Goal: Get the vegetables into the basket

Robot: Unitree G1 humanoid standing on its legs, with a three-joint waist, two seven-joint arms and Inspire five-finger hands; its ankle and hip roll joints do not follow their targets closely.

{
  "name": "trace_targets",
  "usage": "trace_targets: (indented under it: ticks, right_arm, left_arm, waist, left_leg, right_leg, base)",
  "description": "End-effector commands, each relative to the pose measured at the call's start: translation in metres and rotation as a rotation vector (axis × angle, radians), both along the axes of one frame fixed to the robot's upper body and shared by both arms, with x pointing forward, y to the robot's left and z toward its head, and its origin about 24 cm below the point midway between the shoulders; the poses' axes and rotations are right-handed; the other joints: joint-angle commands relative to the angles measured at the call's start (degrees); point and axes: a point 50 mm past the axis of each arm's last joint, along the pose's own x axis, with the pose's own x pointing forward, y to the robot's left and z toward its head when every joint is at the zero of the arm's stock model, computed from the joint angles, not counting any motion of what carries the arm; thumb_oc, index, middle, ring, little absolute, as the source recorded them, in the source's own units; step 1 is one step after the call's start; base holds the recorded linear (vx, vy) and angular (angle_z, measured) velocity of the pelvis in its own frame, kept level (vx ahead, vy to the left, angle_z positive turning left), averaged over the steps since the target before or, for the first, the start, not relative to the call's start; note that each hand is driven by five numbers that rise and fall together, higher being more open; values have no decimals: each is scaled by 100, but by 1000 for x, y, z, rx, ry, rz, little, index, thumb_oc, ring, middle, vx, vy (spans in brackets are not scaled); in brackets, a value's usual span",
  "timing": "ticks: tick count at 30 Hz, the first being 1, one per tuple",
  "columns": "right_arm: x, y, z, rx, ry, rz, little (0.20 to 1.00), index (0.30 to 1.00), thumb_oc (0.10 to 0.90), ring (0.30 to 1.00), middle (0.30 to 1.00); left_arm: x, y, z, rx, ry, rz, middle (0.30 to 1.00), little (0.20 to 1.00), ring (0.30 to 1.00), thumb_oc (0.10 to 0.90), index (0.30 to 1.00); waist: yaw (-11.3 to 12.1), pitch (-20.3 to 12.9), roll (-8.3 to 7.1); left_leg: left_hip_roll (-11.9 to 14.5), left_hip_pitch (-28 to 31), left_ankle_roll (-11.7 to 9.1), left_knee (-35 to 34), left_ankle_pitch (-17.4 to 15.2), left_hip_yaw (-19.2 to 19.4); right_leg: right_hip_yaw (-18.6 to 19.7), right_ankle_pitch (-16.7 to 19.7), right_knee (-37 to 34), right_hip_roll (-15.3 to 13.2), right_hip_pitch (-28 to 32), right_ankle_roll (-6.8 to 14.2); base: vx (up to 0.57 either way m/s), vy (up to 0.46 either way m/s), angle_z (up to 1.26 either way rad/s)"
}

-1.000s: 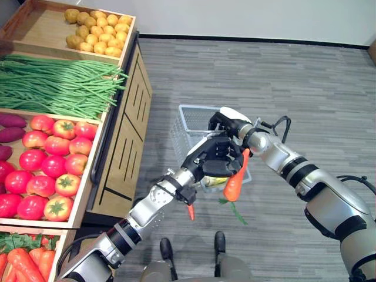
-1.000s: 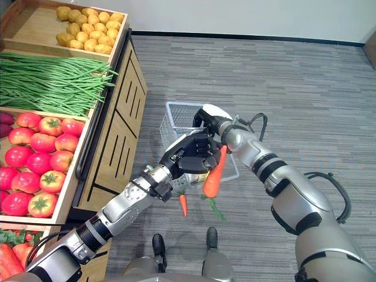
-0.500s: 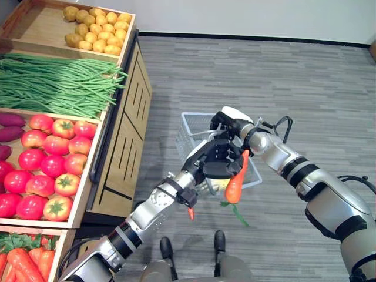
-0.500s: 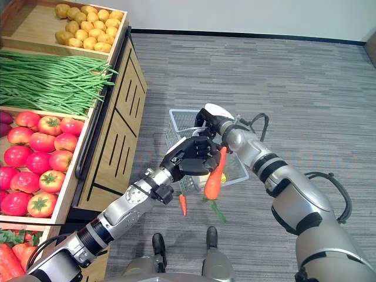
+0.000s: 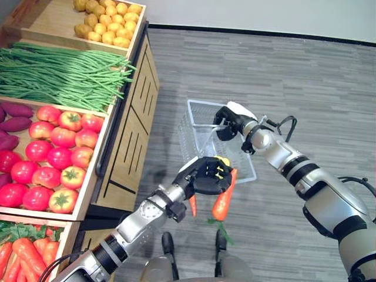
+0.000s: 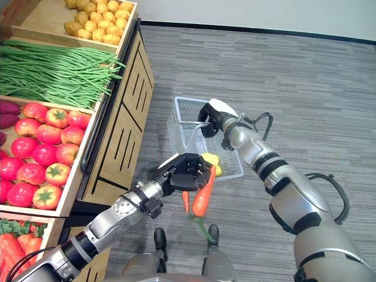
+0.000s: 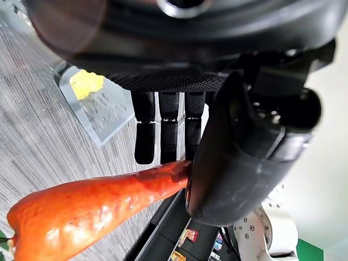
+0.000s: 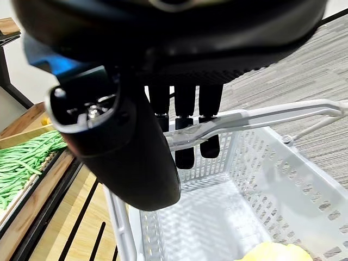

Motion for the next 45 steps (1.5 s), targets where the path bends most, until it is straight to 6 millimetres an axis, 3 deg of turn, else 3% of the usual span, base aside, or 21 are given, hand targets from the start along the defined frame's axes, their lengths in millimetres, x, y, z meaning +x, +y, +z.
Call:
trace_targets:
  ticks: [1, 13, 20, 25, 29, 35, 39, 44, 45]
  right_arm:
    - [13, 45, 130, 148, -420, 124, 300, 300, 400, 300, 300]
    - [11, 69, 121, 212, -381, 159, 300, 300, 400, 300, 300]
    - [1, 84, 120, 242, -369, 242, 300, 300, 400, 300, 300]
    - [-6, 92, 120, 259, -367, 301, 300, 300, 400, 300, 300]
    - [-15, 96, 120, 278, -367, 364, 300, 300, 400, 300, 300]
    - [-19, 95, 119, 281, -365, 392, 300, 300, 400, 300, 300]
    - [-24, 90, 113, 258, -358, 414, 300, 300, 400, 300, 300]
    - [-29, 82, 113, 223, -368, 437, 300, 300, 400, 300, 300]
    - [-34, 83, 117, 237, -387, 473, 300, 300, 400, 300, 300]
  left_arm:
    - [1, -27, 41, -198, -131, -67, 300, 300, 300, 400, 300]
    - [24, -60, 19, -137, -8, 8, 300, 300, 300, 400, 300]
    - [40, -63, 6, -29, -11, 103, 300, 300, 300, 400, 300]
    - [53, -64, 7, 15, -38, 178, 300, 300, 300, 400, 300]
    - [67, -54, 7, 100, -99, 285, 300, 300, 300, 400, 300]
    - [77, -48, 7, 96, -90, 394, 300, 300, 300, 400, 300]
    - [91, -36, 22, 77, -133, 537, 300, 300, 300, 400, 300]
    - [106, -11, 29, 148, -184, 742, 300, 300, 300, 400, 300]
    - [112, 6, 29, 266, -237, 838, 300, 300, 300, 400, 300]
  waist:
    - [53, -321, -253]
    - [-104, -361, -291]
    - [-217, -458, -338]
    - [-296, -520, -372]
    - [-354, -582, -404]
    - [-399, -618, -410]
    - [-455, -641, -437]
    - [-489, -656, -484]
    - [-508, -673, -511]
  left_leg:
    - [229, -8, -271, 2, -55, -393]
    - [241, -4, -281, 2, -42, -364]
    - [269, 62, -316, 2, -56, -310]
    - [302, 92, -345, 2, -50, -278]
    - [340, 131, -380, 2, -62, -219]
    - [364, 149, -405, 2, -57, -173]
    - [373, 153, -418, 2, -67, -165]
    - [374, 174, -432, 2, -83, -136]
    - [379, 177, -441, 2, -91, -113]
  right_leg:
    - [52, 146, 101, -270, -198, 358]
    - [80, 152, 116, -269, -231, 343]
    - [110, 135, 106, -246, -202, 333]
    - [131, 136, 101, -222, -198, 333]
    - [155, 121, 82, -199, -174, 334]
    - [159, 125, 72, -191, -172, 337]
    - [141, 129, 65, -192, -166, 337]
    - [139, 124, 66, -190, -151, 352]
    - [152, 123, 64, -187, -154, 354]
  base:
    - [0, 0, 0]
    - [0, 0, 0]
    - [0, 0, 0]
    - [10, -15, -3]
    - [14, -17, -4]
    - [2, -2, -1]
    - [0, 0, 0]
    - [0, 0, 0]
    - [0, 0, 0]
